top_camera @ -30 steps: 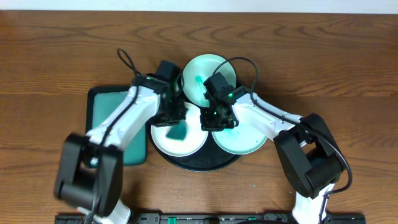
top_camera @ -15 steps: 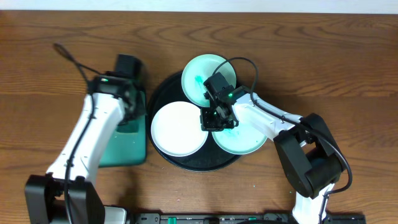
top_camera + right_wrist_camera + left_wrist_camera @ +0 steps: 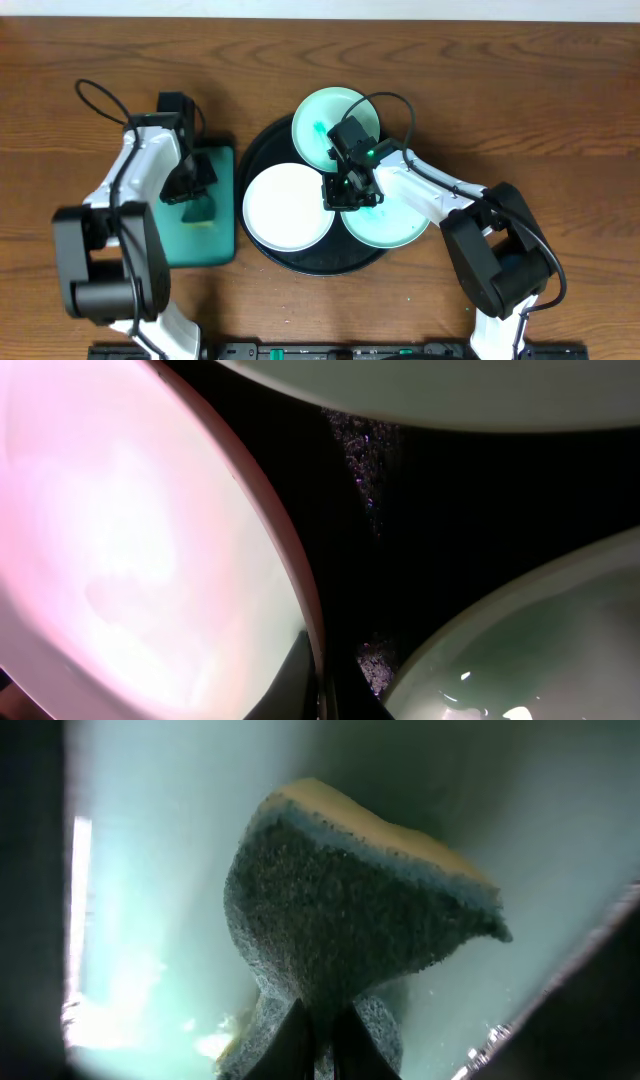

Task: Clean dirty plates on tray and stack at the side
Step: 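Return the sponge to the soapy tray with the left gripper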

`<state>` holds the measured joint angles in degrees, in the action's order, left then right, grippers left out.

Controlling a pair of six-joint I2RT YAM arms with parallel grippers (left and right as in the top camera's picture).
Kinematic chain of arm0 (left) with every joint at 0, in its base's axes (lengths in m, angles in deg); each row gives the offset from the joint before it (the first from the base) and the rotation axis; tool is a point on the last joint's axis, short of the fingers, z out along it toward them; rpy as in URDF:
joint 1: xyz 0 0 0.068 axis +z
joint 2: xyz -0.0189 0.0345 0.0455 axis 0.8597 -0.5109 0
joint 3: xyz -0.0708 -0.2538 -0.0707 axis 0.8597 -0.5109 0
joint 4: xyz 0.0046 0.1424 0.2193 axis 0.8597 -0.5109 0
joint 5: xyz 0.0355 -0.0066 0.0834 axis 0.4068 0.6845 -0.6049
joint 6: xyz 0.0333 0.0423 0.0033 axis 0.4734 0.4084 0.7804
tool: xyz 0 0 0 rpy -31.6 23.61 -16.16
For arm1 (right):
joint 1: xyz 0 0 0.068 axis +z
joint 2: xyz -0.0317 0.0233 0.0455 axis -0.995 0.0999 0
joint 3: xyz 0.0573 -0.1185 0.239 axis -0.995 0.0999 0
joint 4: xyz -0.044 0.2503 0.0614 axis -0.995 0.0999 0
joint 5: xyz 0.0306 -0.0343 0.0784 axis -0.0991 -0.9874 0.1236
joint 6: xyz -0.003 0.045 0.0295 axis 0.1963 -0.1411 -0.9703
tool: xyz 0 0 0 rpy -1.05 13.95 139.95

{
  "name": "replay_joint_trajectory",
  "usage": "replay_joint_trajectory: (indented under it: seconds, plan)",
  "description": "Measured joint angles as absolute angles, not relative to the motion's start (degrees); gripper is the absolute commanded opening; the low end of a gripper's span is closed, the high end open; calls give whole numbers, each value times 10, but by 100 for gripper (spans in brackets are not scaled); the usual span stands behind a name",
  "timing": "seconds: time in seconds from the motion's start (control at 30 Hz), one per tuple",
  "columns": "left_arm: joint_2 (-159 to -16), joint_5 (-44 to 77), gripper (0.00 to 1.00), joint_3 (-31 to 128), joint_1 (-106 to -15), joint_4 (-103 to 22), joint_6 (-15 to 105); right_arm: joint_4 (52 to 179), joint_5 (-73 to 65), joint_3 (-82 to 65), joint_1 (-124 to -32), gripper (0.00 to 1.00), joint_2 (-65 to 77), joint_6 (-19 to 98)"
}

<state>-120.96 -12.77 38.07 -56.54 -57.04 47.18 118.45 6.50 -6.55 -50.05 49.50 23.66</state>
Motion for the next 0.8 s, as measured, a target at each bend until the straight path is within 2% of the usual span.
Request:
replay_joint_trajectory:
  seconds: [0.07,0.1,0.17,0.4,0.43,0.53,0.8]
  plan:
    - [-1223,-125,38,381,-565,-569,477,1184,65,-65,-501,1,495,237]
    - [-1227,-122,41,381,-565,-569,478,1184,65,-65,-501,1,495,237]
    - [-1229,-118,46,381,-565,-568,477,1183,65,-65,-501,1,495,237]
    - [-1207,-111,52,381,-565,-570,475,1184,65,-65,-501,1,495,237]
    - [-1191,-111,55,380,-566,-572,475,1184,65,-65,-501,1,495,237]
    - [-1110,-109,74,380,-569,-585,474,1183,67,-65,-501,1,495,239]
    - [-901,-103,78,381,-590,-668,470,1190,94,-65,-503,1,495,253]
